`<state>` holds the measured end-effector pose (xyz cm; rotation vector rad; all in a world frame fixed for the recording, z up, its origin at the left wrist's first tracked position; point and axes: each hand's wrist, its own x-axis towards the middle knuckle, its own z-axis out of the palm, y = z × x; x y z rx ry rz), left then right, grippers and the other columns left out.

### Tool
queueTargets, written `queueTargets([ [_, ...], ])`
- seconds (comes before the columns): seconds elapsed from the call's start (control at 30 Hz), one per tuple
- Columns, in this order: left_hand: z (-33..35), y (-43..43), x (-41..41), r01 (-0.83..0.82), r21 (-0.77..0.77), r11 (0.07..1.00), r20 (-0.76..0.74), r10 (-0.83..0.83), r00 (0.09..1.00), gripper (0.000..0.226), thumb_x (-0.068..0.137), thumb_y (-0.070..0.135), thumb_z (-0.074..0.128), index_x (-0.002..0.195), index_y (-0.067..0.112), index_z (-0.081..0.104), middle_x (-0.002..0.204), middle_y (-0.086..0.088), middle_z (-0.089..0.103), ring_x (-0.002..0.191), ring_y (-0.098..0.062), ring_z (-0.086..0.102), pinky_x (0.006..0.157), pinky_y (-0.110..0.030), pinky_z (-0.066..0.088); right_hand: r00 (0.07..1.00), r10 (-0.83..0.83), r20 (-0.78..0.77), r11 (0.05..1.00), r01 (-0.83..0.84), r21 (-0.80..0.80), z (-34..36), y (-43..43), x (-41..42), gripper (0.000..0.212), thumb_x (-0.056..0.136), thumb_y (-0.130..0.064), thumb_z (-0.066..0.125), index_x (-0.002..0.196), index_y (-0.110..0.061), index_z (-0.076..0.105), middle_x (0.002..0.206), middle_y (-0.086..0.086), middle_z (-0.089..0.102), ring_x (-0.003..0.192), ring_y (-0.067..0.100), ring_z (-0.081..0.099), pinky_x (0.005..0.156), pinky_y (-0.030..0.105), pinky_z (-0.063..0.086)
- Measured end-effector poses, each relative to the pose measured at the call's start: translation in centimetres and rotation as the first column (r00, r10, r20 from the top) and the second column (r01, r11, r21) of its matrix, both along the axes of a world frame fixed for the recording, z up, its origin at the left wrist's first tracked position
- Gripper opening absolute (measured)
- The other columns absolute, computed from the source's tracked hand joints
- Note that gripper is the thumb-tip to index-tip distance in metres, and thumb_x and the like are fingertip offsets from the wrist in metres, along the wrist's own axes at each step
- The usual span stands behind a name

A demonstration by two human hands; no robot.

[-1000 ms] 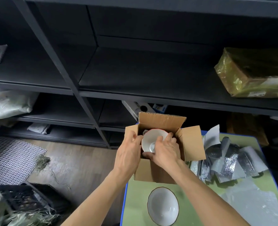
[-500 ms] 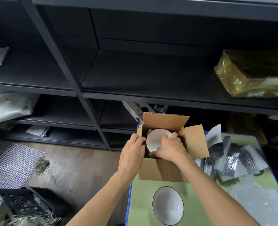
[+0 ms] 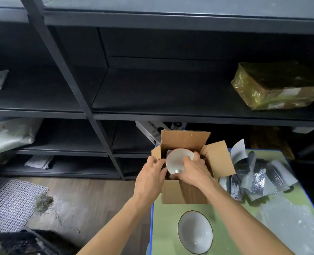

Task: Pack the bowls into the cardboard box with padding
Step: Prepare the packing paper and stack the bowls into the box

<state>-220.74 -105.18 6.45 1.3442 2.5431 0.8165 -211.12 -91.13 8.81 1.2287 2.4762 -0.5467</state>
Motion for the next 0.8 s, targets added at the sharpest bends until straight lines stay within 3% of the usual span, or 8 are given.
queueTargets([
  [0.1,0.0,-0.6,0.3,0.011,0.021,1.000,-0.038,-0.010,0.999,0.022,0.100,0.028,0.055,0.119,0.018,0.063,0.105,0.000,0.053,0.066,-0.010,0.045,0.057,-0.021,0.044,0.999,-0.019,-0.051,1.000,0.020,0.022,0.0,-0.5,0.9,0.073,0.082,-0.066,0.065,0.133,-0.017,0.049,0.151,0.017,0.025,0.124,0.036,0.038,0.093,0.042,0.047],
  [0.17,-0.6,-0.7,0.3,0.034,0.034,0.999,-0.018,-0.033,0.999,0.027,0.100,0.027,0.054,0.124,0.016,0.062,0.111,0.000,0.054,0.067,-0.012,0.049,0.058,-0.023,0.046,0.998,-0.018,-0.057,0.999,0.020,0.038,0.1,-0.6,1.2,0.071,0.082,-0.065,0.065,0.132,-0.017,0.050,0.144,0.015,0.032,0.121,0.035,0.040,0.092,0.041,0.048],
  [0.37,-0.6,-0.8,0.6,0.012,0.050,0.999,0.048,-0.015,0.999,0.031,0.102,0.027,0.051,0.130,0.015,0.060,0.124,0.001,0.056,0.088,-0.020,0.064,0.073,-0.036,0.056,0.999,-0.030,0.043,0.998,0.028,0.057,0.6,0.0,0.2,0.085,0.078,-0.067,0.069,0.135,-0.008,0.046,0.136,0.018,0.041,0.118,0.035,0.047,0.088,0.038,0.047],
  [0.5,0.1,-0.9,0.9,0.040,0.086,0.996,0.065,-0.045,0.997,0.026,0.101,0.020,0.056,0.124,0.012,0.064,0.124,0.002,0.060,0.098,-0.016,0.063,0.077,-0.034,0.056,0.994,-0.047,0.103,0.996,0.039,0.074,0.7,-0.4,-0.7,0.086,0.080,-0.061,0.069,0.139,-0.006,0.041,0.135,0.020,0.039,0.116,0.034,0.047,0.085,0.036,0.046],
  [0.63,0.0,-0.7,0.8,0.014,0.035,0.999,0.103,-0.018,0.995,0.034,0.104,0.027,0.049,0.136,0.015,0.057,0.131,0.002,0.054,0.096,-0.017,0.063,0.082,-0.029,0.053,0.988,-0.090,0.122,0.996,0.087,0.034,0.4,0.1,-0.9,0.087,0.079,-0.058,0.072,0.141,-0.006,0.039,0.136,0.018,0.036,0.115,0.033,0.049,0.083,0.035,0.045],
  [0.8,0.1,-0.7,0.8,0.021,0.087,0.996,0.173,-0.035,0.984,0.033,0.103,0.028,0.048,0.135,0.023,0.056,0.133,0.003,0.055,0.113,-0.013,0.055,0.089,-0.020,0.043,0.981,-0.103,0.163,0.994,0.106,-0.007,-0.2,-0.2,-1.7,0.107,0.070,-0.075,0.069,0.145,-0.008,0.032,0.146,0.023,0.022,0.124,0.038,0.040,0.086,0.038,0.047],
])
